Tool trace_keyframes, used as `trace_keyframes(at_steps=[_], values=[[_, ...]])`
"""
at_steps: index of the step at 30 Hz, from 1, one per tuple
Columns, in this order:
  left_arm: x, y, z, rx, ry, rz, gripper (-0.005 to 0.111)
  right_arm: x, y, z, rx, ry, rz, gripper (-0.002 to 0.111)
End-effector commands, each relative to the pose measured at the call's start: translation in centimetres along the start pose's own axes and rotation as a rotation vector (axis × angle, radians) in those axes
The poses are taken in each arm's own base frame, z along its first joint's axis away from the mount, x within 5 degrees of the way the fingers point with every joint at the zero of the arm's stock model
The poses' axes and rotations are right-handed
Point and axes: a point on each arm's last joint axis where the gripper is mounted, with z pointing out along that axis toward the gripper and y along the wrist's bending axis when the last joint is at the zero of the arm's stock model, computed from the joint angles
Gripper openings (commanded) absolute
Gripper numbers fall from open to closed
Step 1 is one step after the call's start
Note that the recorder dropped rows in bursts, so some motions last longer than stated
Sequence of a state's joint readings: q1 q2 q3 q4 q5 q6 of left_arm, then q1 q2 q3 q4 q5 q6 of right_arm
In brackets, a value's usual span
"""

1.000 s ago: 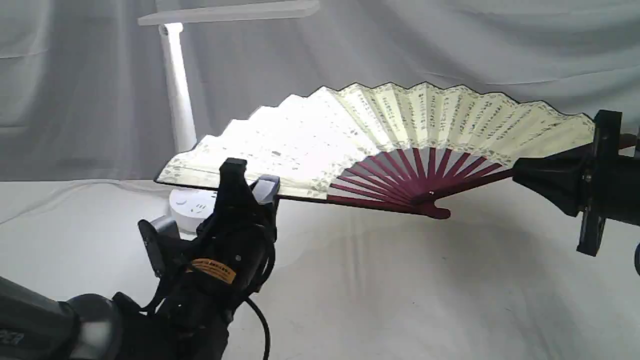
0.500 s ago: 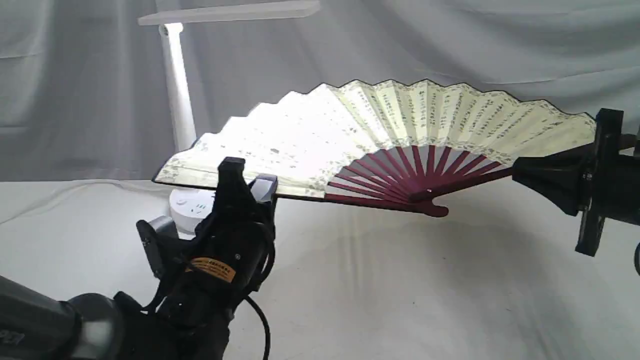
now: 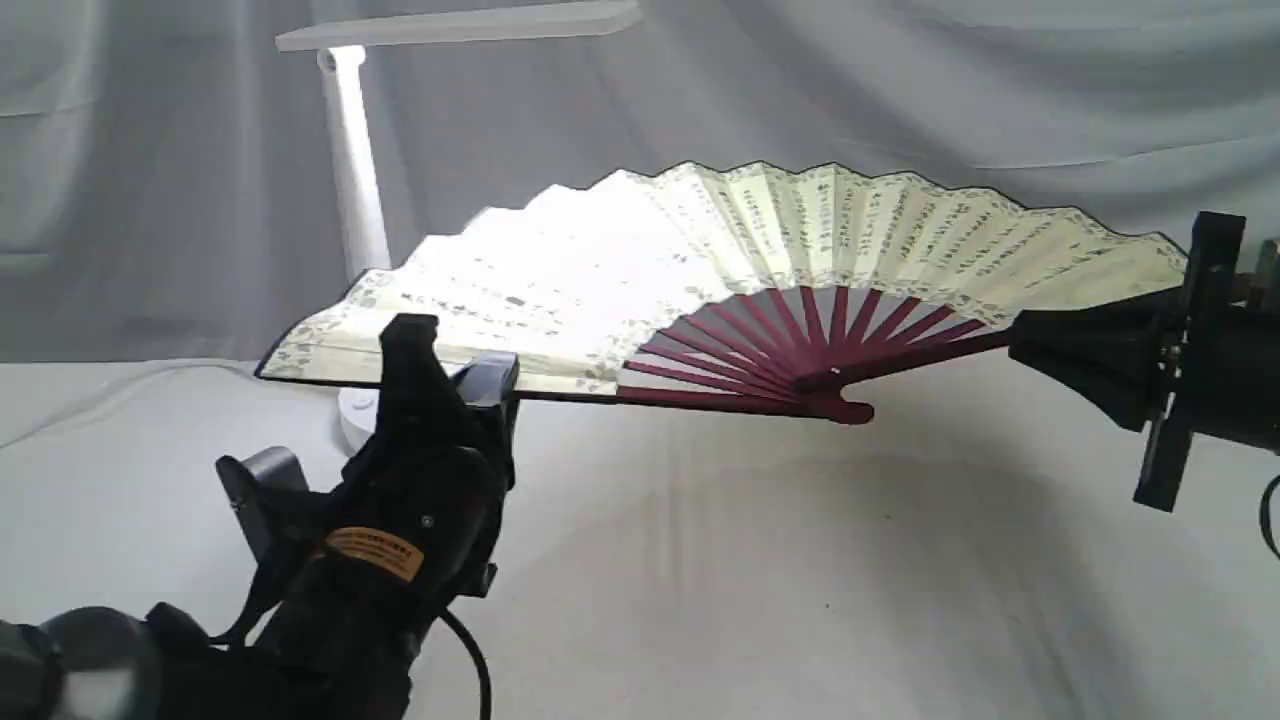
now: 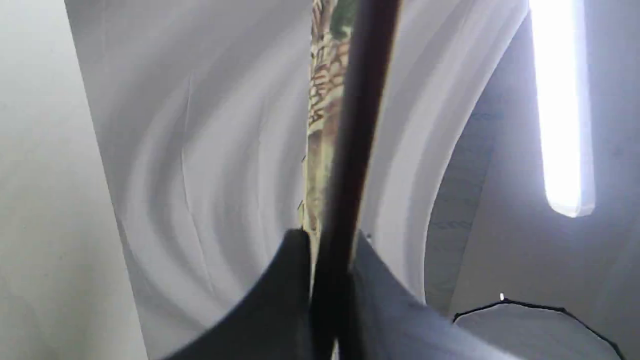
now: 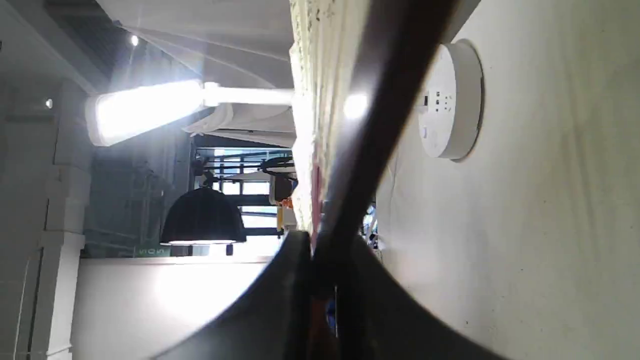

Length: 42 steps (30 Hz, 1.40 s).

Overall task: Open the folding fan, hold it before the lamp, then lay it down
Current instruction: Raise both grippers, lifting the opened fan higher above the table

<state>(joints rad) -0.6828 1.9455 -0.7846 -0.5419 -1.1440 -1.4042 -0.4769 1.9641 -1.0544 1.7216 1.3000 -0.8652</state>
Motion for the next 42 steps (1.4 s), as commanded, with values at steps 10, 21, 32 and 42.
trace_keyframes(at_steps=[10,21,32,42], values=[[-3.5,-3.3,-2.2,0.091,-0.232,-0.122,0.0,1.6,2.9,2.6,0.05,-0.015,-0.108,0.0],[-5.5,-5.6,-2.1,0.076,-0.25,-0.171,0.0,2.4,5.1,2.9,0.047,-0.025,-0.127,0.0],[-8.4,-6.7,-1.6,0.078,-0.281,-0.155,0.0,2.8,7.2,4.7,0.041,-0.015,-0.197,0.0],[-9.3,-6.8,-1.3,0.079,-0.262,-0.227,0.0,3.2,9.0,6.8,0.035,-0.003,-0.22,0.0]])
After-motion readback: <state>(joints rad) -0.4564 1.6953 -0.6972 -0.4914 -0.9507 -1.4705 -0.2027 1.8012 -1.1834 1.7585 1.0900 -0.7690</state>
